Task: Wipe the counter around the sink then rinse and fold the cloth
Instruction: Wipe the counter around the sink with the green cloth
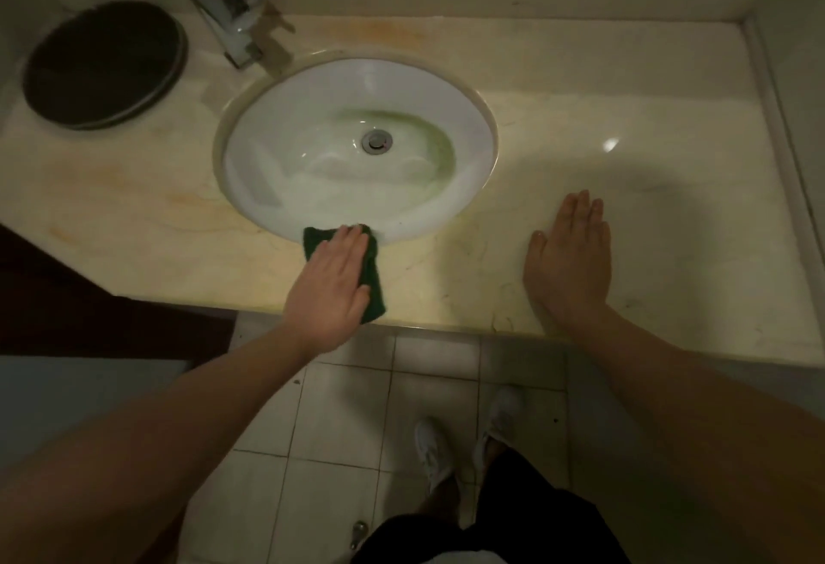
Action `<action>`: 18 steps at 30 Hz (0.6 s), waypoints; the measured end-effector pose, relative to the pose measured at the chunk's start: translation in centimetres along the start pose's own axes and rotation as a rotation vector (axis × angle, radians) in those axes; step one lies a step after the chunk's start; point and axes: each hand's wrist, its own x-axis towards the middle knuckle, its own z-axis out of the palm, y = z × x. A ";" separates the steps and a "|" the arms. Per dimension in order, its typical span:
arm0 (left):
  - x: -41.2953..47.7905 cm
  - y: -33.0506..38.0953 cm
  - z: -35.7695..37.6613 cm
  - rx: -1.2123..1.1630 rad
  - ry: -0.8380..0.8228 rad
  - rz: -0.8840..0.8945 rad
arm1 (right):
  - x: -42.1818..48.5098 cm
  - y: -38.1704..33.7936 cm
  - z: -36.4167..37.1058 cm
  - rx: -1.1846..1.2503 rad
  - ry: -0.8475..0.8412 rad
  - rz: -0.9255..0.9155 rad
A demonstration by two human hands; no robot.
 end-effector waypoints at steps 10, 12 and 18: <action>1.9 8.3 0.3 -0.068 -0.040 -0.012 | 0.0 -0.1 0.0 -0.006 -0.005 -0.018; 3.3 10.6 0.5 -0.106 -0.042 -0.026 | -0.3 -0.3 0.2 -0.004 -0.010 -0.014; 2.5 8.2 0.6 0.079 -0.086 0.158 | -1.7 -3.0 0.7 0.005 -0.036 -0.009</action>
